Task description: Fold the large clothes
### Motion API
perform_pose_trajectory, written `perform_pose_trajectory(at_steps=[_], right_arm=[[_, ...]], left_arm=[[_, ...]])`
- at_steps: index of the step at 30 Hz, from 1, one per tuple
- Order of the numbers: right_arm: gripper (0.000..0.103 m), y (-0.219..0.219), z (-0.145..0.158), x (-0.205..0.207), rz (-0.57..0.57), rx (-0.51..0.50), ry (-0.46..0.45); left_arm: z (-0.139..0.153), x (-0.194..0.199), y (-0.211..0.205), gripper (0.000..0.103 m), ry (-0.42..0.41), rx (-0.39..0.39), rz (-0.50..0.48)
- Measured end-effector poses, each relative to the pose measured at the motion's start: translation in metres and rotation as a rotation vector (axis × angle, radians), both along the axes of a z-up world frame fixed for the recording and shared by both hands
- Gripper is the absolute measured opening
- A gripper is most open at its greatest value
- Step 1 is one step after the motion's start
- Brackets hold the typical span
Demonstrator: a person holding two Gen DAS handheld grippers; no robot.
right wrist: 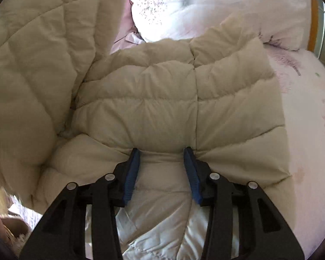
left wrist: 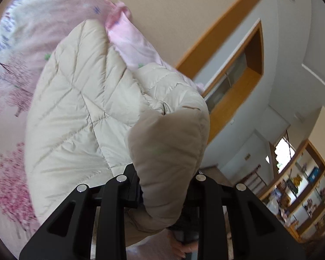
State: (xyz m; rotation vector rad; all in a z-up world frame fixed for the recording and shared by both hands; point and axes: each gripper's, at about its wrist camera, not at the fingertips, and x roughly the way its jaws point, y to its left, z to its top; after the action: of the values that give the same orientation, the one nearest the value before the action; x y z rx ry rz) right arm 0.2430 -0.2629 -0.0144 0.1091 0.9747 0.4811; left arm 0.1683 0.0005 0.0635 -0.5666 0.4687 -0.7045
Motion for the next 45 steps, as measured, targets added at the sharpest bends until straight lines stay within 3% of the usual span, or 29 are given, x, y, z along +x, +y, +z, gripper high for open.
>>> perform_pose_trajectory(at_steps=[4,11,14,17,19,22,25,28,31,33,36,37,41,45], right_arm=[[0.043,-0.004,-0.003,0.011,0.027,0.056,0.043],[0.044,-0.032,0.004,0.017,0.069,0.091,0.021],[0.053,-0.059,0.019,0.01,0.062,0.103,-0.03],[0.056,-0.093,0.034,-0.004,-0.032,0.1,-0.11],[0.056,-0.107,0.033,-0.006,-0.065,0.078,-0.11],[0.044,-0.106,0.013,0.004,-0.063,0.031,-0.033],[0.043,-0.106,-0.002,0.016,-0.056,0.055,0.02],[0.044,-0.106,-0.009,0.025,-0.045,0.067,0.016],[0.044,-0.107,-0.009,0.023,-0.009,0.015,-0.005],[0.051,-0.104,-0.004,0.021,0.0,-0.044,-0.03],[0.059,-0.129,0.012,0.013,-0.099,-0.092,-0.073],[0.059,-0.143,0.019,0.012,-0.146,-0.078,-0.085],[0.059,-0.179,0.04,0.019,-0.214,0.134,-0.091],[0.059,-0.182,0.055,0.03,-0.149,0.375,-0.078]], left_arm=[[-0.013,0.007,-0.02,0.025,0.039,0.001,-0.062],[-0.036,0.02,-0.044,0.025,0.117,0.011,-0.109],[-0.038,0.021,-0.044,0.025,0.132,0.008,-0.111],[-0.038,0.022,-0.044,0.025,0.137,0.016,-0.11],[-0.039,0.023,-0.044,0.025,0.143,0.014,-0.11],[-0.039,0.026,-0.05,0.025,0.146,0.023,-0.111],[-0.035,0.022,-0.067,0.025,0.117,0.087,-0.126],[-0.041,0.022,-0.093,0.025,0.119,0.155,-0.172],[-0.052,0.022,-0.112,0.026,0.135,0.243,-0.195],[-0.054,0.019,-0.114,0.026,0.128,0.277,-0.189],[-0.059,0.02,-0.115,0.026,0.143,0.299,-0.193],[-0.059,0.018,-0.117,0.026,0.135,0.317,-0.19],[-0.06,0.012,-0.123,0.03,0.106,0.387,-0.18],[-0.057,0.002,-0.134,0.037,0.052,0.48,-0.165]])
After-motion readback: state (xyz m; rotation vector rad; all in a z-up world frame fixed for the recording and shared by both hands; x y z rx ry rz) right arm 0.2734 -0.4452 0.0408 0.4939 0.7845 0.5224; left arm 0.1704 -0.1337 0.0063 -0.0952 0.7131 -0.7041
